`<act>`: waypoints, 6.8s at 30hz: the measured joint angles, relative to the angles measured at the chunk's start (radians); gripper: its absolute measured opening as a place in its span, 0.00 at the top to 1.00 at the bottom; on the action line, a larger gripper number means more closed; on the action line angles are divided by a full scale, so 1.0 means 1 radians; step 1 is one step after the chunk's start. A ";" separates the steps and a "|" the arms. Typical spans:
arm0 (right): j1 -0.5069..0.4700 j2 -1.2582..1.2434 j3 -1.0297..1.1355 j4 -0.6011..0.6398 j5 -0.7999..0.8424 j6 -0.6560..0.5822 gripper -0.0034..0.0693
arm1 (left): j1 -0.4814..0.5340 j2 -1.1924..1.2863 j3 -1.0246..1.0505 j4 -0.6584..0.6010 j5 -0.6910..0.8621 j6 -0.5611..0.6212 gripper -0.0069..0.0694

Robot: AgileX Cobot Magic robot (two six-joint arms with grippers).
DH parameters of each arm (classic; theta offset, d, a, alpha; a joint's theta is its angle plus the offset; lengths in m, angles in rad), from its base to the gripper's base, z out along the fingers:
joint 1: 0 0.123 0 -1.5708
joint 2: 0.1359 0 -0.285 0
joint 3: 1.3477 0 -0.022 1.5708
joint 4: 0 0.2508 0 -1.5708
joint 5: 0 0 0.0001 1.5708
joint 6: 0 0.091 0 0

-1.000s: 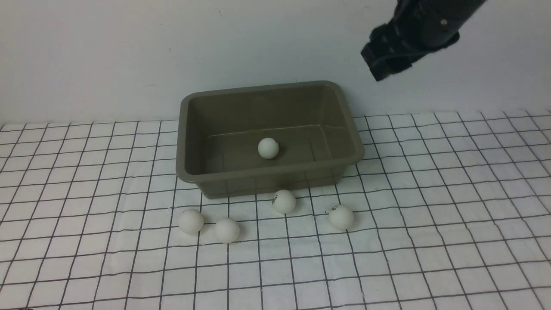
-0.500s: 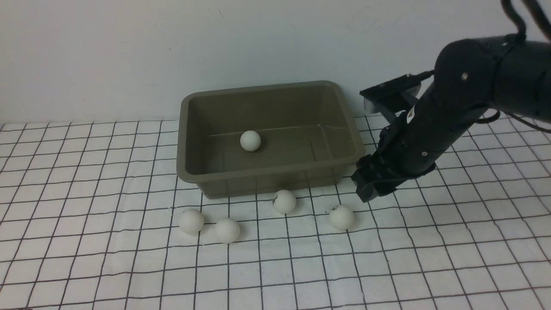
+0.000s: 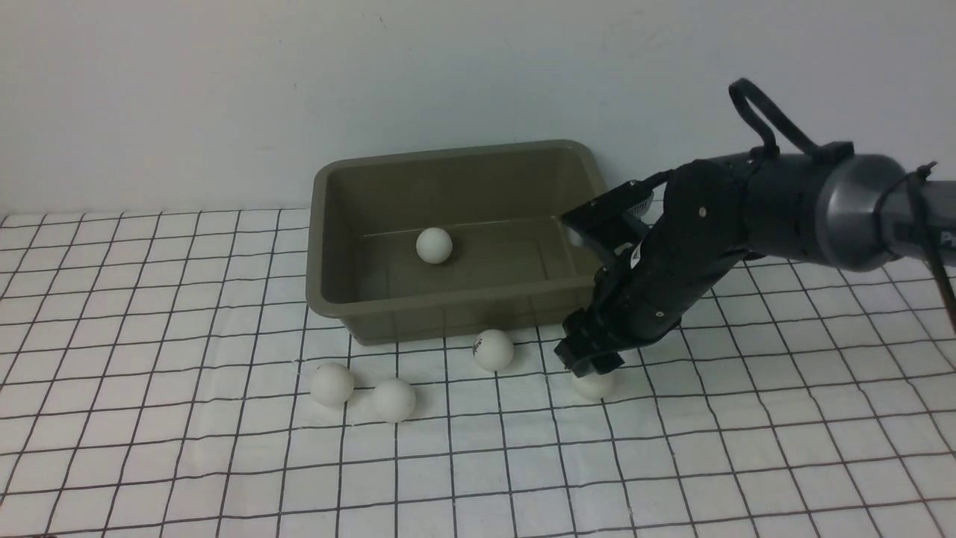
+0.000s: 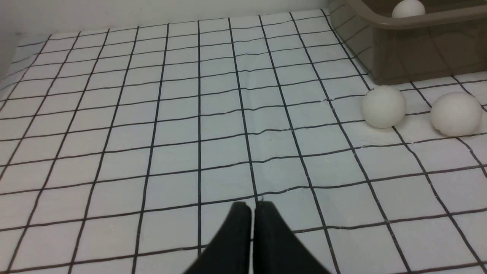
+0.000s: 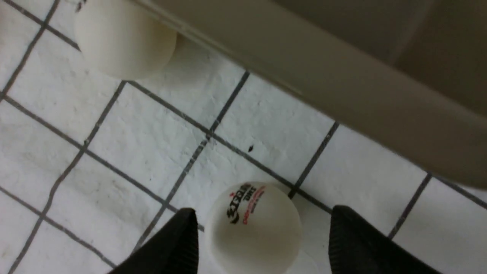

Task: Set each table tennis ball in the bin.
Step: Use the right arm to clamp the table tennis ball closest to it, then use the right arm to put the table tennis ball into the box, then use the right arm to clamp the table tennis ball closest to it

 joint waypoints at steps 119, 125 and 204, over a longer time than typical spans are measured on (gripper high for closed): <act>0.003 -0.830 0.276 0.053 0.110 0.062 0.97 | 0.000 0.000 0.000 0.000 0.000 0.000 0.91; 0.050 -0.792 0.482 0.121 -0.109 0.080 0.97 | 0.000 0.000 0.000 0.000 0.000 0.000 0.91; 0.362 -0.047 0.170 -1.086 -0.397 1.473 0.20 | 0.000 0.000 0.000 0.001 0.000 0.000 0.91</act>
